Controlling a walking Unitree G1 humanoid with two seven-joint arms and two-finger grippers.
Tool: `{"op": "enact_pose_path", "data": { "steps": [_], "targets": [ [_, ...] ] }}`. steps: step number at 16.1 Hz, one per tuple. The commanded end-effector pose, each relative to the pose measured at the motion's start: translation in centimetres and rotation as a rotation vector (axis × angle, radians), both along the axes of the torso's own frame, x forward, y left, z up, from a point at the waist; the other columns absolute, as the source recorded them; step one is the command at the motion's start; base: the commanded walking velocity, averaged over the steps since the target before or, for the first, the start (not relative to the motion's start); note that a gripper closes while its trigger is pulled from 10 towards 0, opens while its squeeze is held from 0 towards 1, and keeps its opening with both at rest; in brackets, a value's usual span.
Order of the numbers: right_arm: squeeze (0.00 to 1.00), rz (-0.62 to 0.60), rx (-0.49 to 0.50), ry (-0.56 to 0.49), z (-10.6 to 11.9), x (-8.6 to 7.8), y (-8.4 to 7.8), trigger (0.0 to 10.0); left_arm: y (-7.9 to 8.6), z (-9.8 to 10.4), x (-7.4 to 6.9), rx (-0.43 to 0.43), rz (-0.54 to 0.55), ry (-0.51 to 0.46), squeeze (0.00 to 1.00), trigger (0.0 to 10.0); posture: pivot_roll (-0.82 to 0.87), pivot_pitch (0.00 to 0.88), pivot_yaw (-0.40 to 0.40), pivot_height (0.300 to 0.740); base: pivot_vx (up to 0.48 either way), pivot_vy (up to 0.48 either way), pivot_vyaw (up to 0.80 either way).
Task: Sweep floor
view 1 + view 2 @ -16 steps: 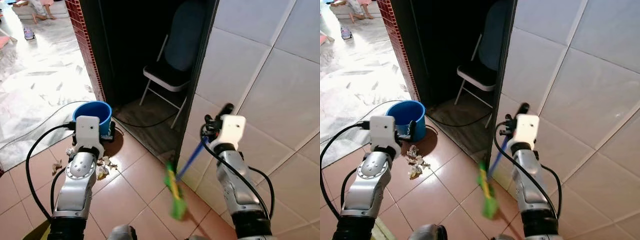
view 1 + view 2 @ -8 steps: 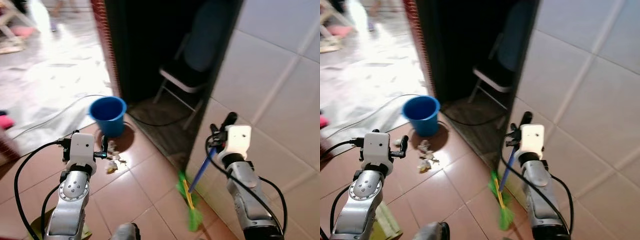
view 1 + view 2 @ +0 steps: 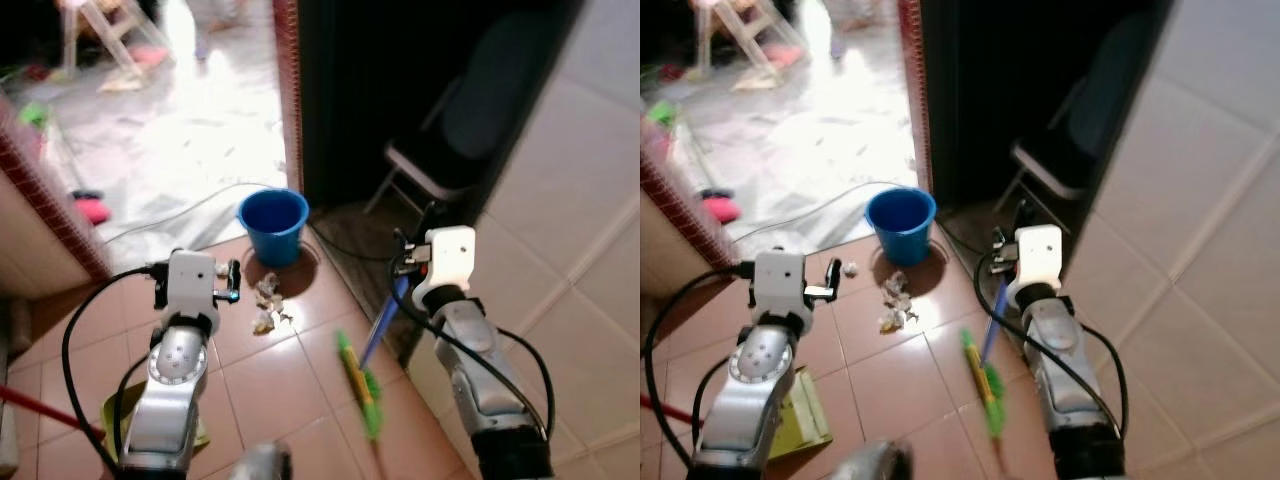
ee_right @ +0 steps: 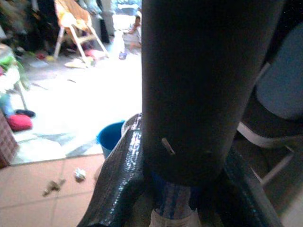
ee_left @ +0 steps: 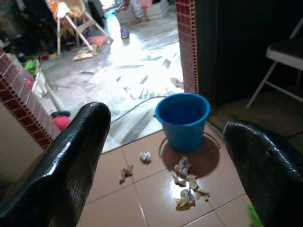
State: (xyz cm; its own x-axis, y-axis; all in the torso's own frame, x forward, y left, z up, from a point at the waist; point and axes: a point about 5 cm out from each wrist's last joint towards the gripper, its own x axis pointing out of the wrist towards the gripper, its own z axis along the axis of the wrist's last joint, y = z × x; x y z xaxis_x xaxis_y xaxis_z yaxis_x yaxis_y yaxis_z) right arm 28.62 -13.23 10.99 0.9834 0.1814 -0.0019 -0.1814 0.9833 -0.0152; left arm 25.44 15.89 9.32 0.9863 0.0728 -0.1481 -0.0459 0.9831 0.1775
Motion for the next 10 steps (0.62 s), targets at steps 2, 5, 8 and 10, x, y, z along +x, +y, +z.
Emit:
{"op": "enact_pose_path", "data": {
  "steps": [2,5,8,10],
  "targets": [
    [0.00,0.023,0.006,-0.034,0.8,-0.1,0.1,10.0,-0.2,0.3,-0.3,0.010,-0.001,-0.005,0.00,10.0,-0.01,0.000,-0.024,0.740,0.000,0.000,0.79],
    [0.00,0.026,-0.012,-0.008,-0.1,-0.2,-0.2,10.0,-0.2,-0.4,-1.1,0.009,0.003,0.009,0.00,10.0,0.02,0.000,-0.051,0.740,0.000,0.000,0.39],
    [0.00,-0.034,-0.008,0.004,-0.4,0.4,-0.6,10.0,0.3,-0.7,-1.0,-0.014,0.031,0.029,0.00,10.0,0.01,0.000,-0.041,0.740,0.000,0.000,0.00],
    [0.00,-0.071,-0.009,0.016,-0.8,0.3,-0.9,10.0,0.3,-0.3,-0.2,-0.007,0.006,0.012,0.00,10.0,0.00,0.000,-0.037,0.740,0.000,0.000,0.00]
  ]
}}
